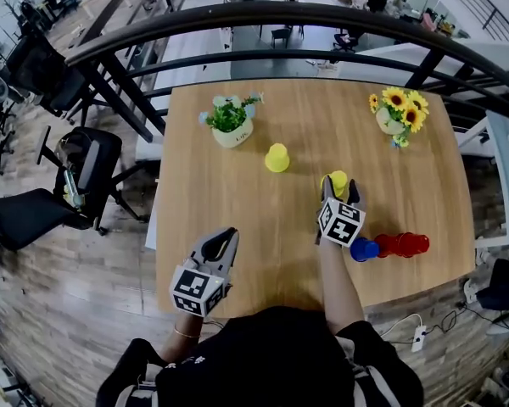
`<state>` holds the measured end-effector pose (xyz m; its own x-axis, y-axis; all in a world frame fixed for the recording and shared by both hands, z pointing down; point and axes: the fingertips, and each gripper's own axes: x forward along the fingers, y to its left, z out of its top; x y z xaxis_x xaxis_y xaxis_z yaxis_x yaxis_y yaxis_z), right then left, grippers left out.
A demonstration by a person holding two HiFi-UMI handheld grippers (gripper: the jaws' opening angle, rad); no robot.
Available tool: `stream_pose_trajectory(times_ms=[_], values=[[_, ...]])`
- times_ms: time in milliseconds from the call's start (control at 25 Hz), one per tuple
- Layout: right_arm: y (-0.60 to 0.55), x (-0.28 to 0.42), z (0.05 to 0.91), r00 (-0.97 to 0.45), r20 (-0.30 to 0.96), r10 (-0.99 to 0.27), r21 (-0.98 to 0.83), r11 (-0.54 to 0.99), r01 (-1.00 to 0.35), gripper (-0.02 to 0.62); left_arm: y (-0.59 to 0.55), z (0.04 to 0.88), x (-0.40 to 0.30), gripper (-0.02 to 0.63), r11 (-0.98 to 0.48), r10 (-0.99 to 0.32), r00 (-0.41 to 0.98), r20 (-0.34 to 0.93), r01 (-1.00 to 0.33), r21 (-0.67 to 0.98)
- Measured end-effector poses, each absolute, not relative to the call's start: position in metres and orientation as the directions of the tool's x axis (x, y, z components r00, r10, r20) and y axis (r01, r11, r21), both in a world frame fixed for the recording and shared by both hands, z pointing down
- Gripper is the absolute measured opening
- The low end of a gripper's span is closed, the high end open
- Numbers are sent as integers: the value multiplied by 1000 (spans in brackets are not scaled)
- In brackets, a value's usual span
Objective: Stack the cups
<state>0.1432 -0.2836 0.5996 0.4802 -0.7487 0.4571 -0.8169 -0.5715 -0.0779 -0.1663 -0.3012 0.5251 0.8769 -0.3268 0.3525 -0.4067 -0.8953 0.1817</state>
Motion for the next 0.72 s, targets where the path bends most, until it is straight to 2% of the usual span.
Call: stream_pose_trajectory(times_ms=[120,160,400,720], values=[[-289,143,613,463,480,-745,-82,-564,-821,278,-311,526,-172,25,-895,-333,875,351,-411,175],[-291,142,615,456,486,-746,-80,-558,-826,216,-315,526,-175,25,-891,-342,872,351,-419,174],[-292,132,595,422,450,-787,-106,-517,-849,216,-334,528,-187,25,-868,-393,848,356,-469,160],[-266,106,515,353,284,-891,-163,-408,-898,215,-322,516,-183,25,-875,-394,862,320,-458,158]])
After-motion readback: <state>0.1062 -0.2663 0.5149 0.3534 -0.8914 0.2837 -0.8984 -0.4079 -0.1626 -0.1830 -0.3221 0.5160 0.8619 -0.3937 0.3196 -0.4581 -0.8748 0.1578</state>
